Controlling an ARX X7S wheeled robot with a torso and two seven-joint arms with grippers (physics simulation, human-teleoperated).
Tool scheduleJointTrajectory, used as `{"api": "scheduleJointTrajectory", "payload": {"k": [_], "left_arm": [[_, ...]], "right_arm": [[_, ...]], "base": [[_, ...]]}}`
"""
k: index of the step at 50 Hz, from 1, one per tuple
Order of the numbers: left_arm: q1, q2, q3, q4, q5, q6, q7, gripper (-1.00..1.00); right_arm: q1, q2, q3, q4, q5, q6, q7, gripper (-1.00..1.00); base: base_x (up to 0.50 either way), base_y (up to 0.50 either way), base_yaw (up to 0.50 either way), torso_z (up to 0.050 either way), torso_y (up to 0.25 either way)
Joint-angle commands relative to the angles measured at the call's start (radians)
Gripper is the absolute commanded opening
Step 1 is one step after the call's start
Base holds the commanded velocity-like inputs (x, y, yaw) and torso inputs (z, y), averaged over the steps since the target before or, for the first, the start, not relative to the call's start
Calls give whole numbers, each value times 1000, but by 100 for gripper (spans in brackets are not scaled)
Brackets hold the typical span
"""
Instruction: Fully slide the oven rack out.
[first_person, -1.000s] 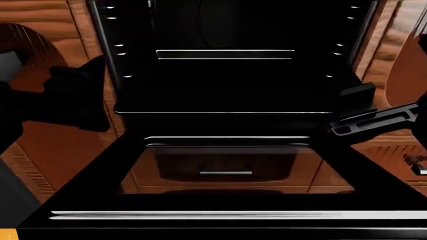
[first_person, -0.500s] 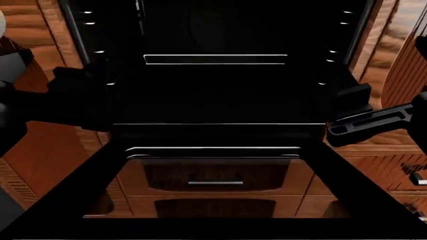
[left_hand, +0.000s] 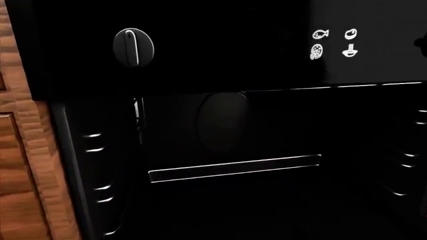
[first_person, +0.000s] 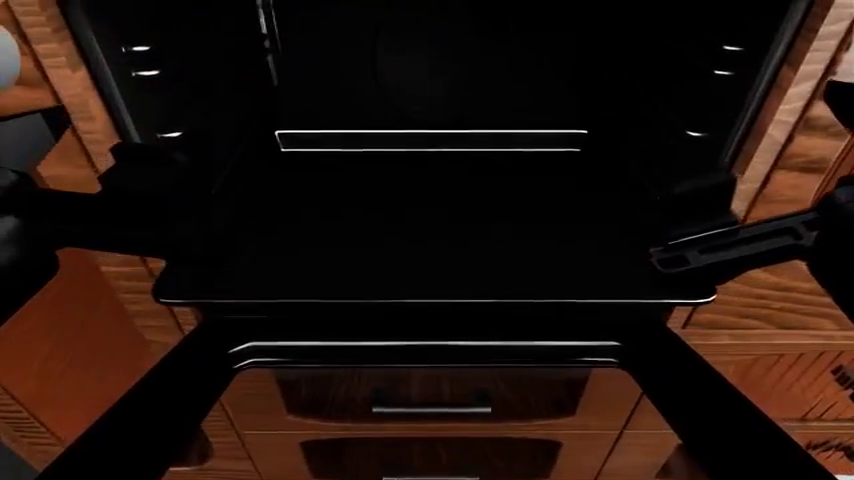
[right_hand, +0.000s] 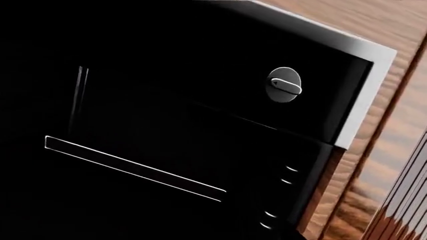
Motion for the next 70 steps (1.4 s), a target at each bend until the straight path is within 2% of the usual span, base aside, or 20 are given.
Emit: {"api": "scheduleJointTrajectory", "payload": {"k": [1, 12, 22, 32, 40, 48, 70], "left_arm": [[8, -7, -3, 4, 7, 6, 9, 100], [41, -10, 10, -14, 24, 4, 19, 100], [-41, -9, 102, -68, -31, -29, -19, 100], [-82, 8, 149, -98, -51, -35, -29, 100], [-136, -24, 168, -68, -162, 7, -79, 100], [-200, -51, 193, -50, -257, 43, -119, 100], [-229, -54, 233, -61, -263, 66, -107, 100]], "right_arm": [[-17, 2, -9, -4, -14, -4, -7, 100], [-27, 2, -19, 21, -14, -17, -16, 100], [20, 7, -54, 78, 36, -31, -2, 100], [50, 11, -78, 118, 72, -49, 5, 100], [66, 53, -78, 100, 136, -72, 23, 100], [139, 43, -127, 111, 194, -72, 54, 100], [157, 32, -156, 130, 177, -73, 31, 100]], "base": [[0, 0, 0, 0, 0], [0, 0, 0, 0, 0], [0, 0, 0, 0, -12], [0, 0, 0, 0, -161], [0, 0, 0, 0, -188], [0, 0, 0, 0, -187], [0, 0, 0, 0, -187]]}}
